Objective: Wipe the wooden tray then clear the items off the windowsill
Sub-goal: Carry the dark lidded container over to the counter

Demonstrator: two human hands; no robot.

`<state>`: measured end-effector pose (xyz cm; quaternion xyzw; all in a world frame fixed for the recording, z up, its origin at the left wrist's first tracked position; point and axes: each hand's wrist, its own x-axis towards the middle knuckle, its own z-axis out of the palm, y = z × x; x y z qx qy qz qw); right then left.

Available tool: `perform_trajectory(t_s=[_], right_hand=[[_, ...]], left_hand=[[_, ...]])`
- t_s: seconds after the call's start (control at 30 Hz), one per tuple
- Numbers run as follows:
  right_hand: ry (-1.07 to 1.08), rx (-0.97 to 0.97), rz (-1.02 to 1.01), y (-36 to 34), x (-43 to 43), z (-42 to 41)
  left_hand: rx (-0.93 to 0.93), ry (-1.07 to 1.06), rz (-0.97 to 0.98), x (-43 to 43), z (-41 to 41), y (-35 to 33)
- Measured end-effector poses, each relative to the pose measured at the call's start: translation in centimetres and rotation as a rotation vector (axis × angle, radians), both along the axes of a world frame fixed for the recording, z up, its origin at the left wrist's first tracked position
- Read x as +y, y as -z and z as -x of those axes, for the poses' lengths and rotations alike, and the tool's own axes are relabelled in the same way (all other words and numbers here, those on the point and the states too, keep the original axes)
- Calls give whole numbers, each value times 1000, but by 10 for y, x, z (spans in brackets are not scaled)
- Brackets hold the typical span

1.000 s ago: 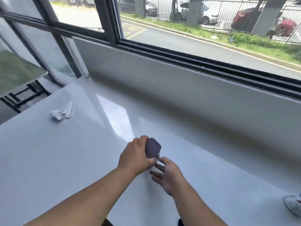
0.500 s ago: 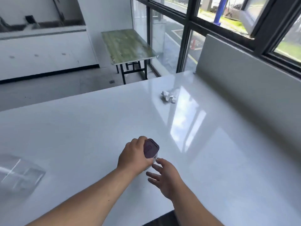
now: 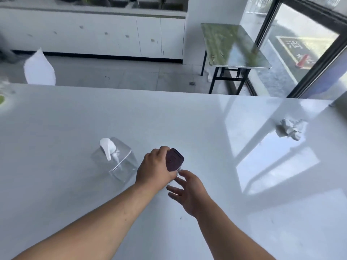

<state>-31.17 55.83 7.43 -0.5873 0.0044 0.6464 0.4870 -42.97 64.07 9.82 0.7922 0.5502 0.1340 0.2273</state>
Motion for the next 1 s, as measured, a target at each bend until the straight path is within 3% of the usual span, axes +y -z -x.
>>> perform_trajectory(t_s=[0.3,0.5,0.57,0.67,0.73,0.83,0.9,0.97,1.0], right_hand=[[-18,29,15,8,25,26],[-36,-8,64,11,10,18],[-131,-284,53,8,-1,4],[-349,-983,87,3,-39,-40],[-409,-1298,125,-2,-78,-81],[-459,-1381,238,-17,-140,-139],[-381,-1387,337,-27,-210,-193],[-422,-1422,350,-31,-213,-197],[-294,-1403,451,-36,-281,-228]], left_hand=[[14,-33,7,20,26,17],[122,28,67,13,18,23],[151,61,-8,10,9,18],[155,182,-84,0,-24,-3],[158,274,-55,-14,-61,-17],[163,435,41,-43,-116,-31],[230,581,42,-89,-180,-41],[213,558,106,-94,-180,-45],[220,717,63,-148,-237,-51]])
